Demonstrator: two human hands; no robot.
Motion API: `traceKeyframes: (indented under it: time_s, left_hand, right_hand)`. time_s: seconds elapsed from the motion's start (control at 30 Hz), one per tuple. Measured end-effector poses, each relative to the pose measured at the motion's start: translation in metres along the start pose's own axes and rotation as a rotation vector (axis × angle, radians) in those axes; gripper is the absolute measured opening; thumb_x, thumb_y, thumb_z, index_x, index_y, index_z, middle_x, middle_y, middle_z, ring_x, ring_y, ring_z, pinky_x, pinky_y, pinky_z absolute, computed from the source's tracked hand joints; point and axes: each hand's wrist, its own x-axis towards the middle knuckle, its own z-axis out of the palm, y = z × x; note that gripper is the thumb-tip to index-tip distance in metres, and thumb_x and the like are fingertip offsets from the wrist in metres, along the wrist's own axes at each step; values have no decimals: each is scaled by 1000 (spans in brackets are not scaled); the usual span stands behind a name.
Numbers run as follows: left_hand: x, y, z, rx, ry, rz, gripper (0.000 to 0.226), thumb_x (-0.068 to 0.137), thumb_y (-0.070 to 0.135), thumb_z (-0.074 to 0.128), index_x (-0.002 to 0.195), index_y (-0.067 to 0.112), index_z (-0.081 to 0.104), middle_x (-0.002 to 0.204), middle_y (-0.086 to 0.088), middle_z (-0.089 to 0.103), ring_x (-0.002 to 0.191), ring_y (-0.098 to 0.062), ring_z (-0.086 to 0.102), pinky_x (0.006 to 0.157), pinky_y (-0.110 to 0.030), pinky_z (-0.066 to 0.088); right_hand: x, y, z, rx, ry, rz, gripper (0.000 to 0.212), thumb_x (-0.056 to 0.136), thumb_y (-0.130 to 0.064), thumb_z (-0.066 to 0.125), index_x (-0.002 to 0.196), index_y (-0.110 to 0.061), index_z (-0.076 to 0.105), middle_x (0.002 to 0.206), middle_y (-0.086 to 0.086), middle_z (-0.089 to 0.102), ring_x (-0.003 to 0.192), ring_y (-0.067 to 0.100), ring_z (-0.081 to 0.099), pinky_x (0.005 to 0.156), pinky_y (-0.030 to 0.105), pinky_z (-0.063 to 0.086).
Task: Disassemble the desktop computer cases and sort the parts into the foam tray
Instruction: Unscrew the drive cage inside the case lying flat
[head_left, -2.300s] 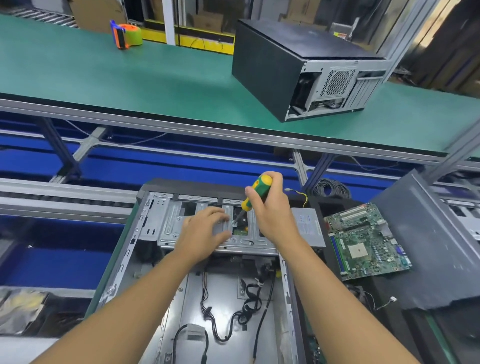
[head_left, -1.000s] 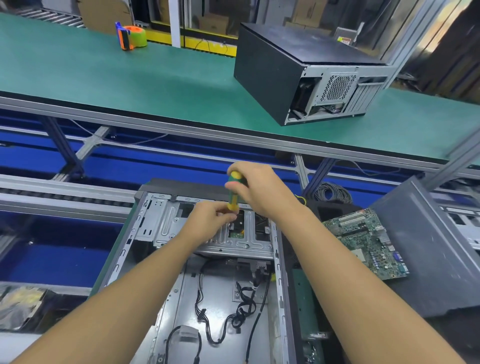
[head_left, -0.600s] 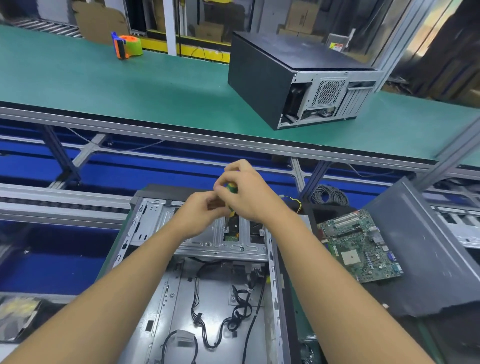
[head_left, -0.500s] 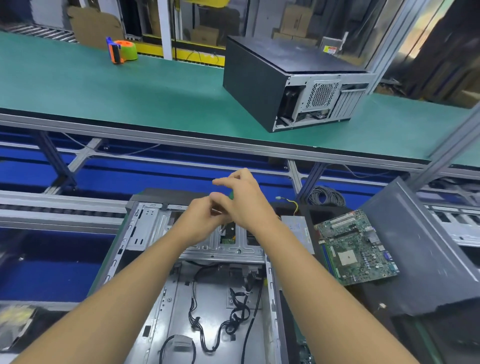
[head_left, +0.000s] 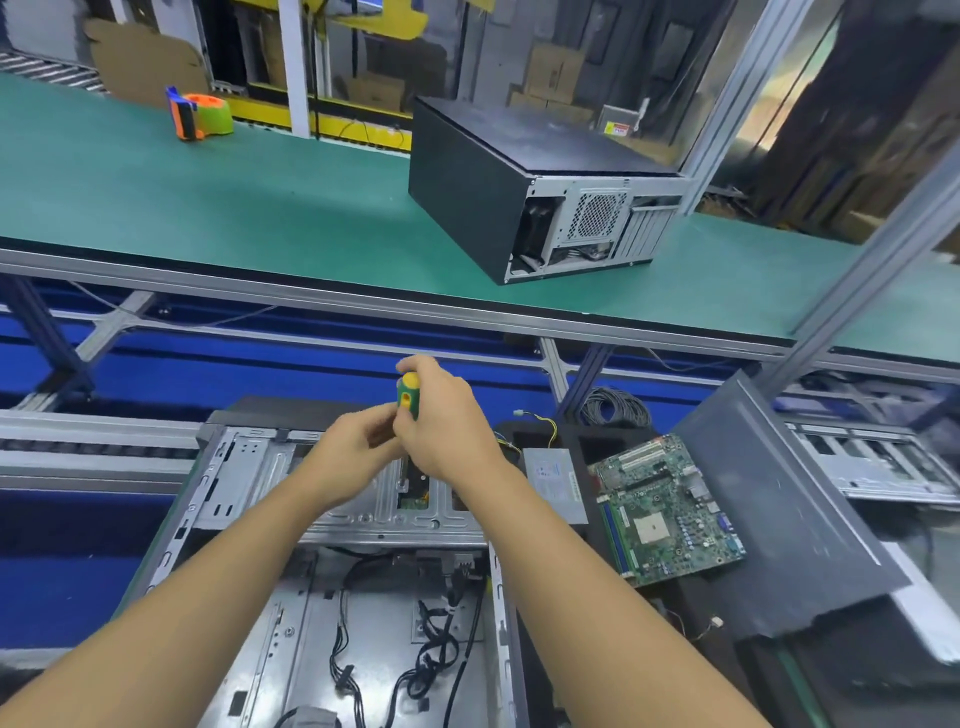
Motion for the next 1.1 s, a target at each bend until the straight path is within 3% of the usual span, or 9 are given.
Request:
traceKeyframes:
  time_s: [0.13,0.27,0.43,0.6,0.7,0.8,0.93,1.03,1.1]
  left_hand:
    - [2,2,3,123,103,15,49,82,1,71,75,49,69,65,21,67,58,9,55,55,-5,39]
    - [5,10,11,186,177,-26,26,68,21,80,74,40,63,70,22,68,67,7,63,60,-5,42]
    - [5,10,10,237,114,-38,22,74,27,79,89,23,62,87,1,67,79,-14,61,72,-31,50]
    - [1,5,-2,175,6,-51,27,91,8,69,95,33,62,87,18,72,81,4,66,71,-15,48]
    - [1,6,3,178,23,-62,26,88,-1,67,87,24,58,68,25,66,61,9,58,57,-6,42]
    - [1,6,5,157,77,-65,22,81,8,78,85,18,59,70,7,65,61,2,54,57,-11,41]
    - [1,5,8,267,118,-42,23,73,20,86,82,22,64,85,-8,62,73,-14,57,67,-28,47]
    - [0,1,2,241,33,18,36,85,19,78,82,52,63,91,11,59,81,2,59,72,-13,45]
    - [-2,-3,-2,196,10,-11,34,91,14,72,95,47,63,97,18,66,90,5,62,81,-16,48]
  right_hand:
    - [0,-2,0,66,-89,21,41,93,-13,56,132,-27,48,123,-1,44,113,20,40,80,32,38]
    - [4,2,1,39,106,17,31,91,-42,69,119,-28,68,113,-2,40,116,20,42,90,31,40]
    - [5,3,-2,62,66,-40,53,95,-17,64,143,-32,48,113,-7,54,106,16,53,82,25,41]
    - [0,3,-11,140,-90,-16,50,86,5,48,120,-30,54,130,-9,57,112,16,56,84,28,49]
    - [-2,0,-6,129,-122,-40,31,93,-17,55,122,-27,55,131,-9,49,121,17,46,87,30,40]
    - [-2,4,-2,-27,57,-39,38,89,-50,66,116,-24,59,114,-4,41,113,17,38,87,31,37]
    - [-3,4,-1,-26,92,-65,27,89,-31,72,113,-20,63,105,-1,47,96,19,50,75,28,37]
    - [-3,4,-3,27,44,-58,47,90,-8,61,134,-25,57,119,-6,52,109,15,51,81,24,38]
    - [-3,2,-6,119,-21,-17,53,85,3,54,127,-28,57,121,-8,58,102,15,56,75,26,47]
